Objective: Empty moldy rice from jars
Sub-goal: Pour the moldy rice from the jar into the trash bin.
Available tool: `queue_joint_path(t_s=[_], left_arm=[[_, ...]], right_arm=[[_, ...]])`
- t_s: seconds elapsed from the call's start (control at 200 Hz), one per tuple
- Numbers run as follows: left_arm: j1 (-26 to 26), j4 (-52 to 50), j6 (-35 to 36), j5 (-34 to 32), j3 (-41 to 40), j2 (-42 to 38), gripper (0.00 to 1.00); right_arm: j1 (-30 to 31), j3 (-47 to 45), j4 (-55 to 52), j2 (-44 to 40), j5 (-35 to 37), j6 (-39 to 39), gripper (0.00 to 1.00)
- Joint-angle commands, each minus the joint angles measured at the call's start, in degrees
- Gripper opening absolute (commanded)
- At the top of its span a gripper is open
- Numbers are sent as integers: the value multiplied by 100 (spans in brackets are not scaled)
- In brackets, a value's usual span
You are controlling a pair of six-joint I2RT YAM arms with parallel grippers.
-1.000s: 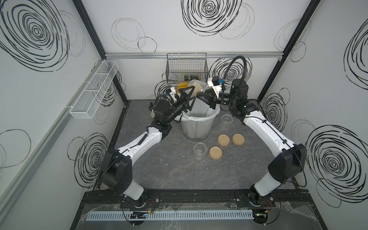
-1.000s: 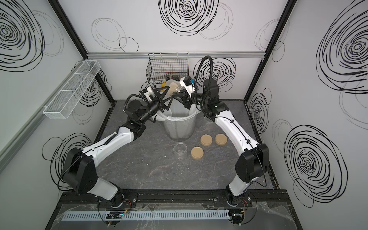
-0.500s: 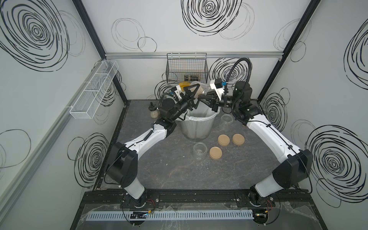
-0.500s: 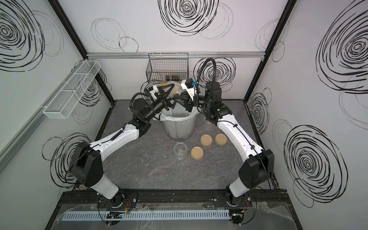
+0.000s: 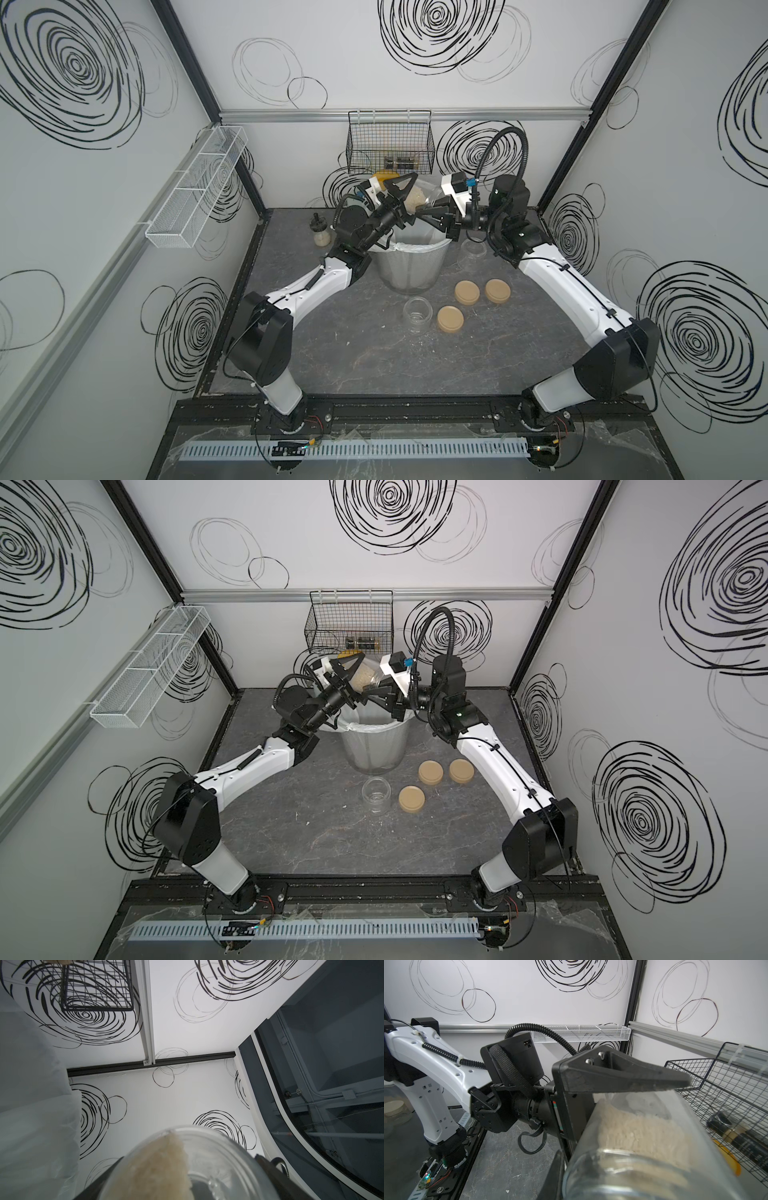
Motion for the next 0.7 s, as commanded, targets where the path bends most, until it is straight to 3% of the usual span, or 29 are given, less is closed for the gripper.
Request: queue_joint_path(t_s=[0.0,0.16,0.375,0.45,0.57,0.695], left_arm=[[-152,785,-13,-86,202,25,99],[-224,1130,-135,-104,160,115,77],[-267,1301,-119,-135,124,133,65],[-251,1364,-146,-150,106,138,61],[-159,1388,-101,-162,67,95,60],[-26,1364,11,-221,-17,-15,61]], right_arm=[[117,25,216,-207,-481,-184,0],[125,58,229,-126,-343,-128,0],[116,82,223,-76,-145,-119,0],[117,45,275,-94,135,-50,13],[110,-133,436,-233,540,9,48],[90,-242,465,-359,631,13,67]])
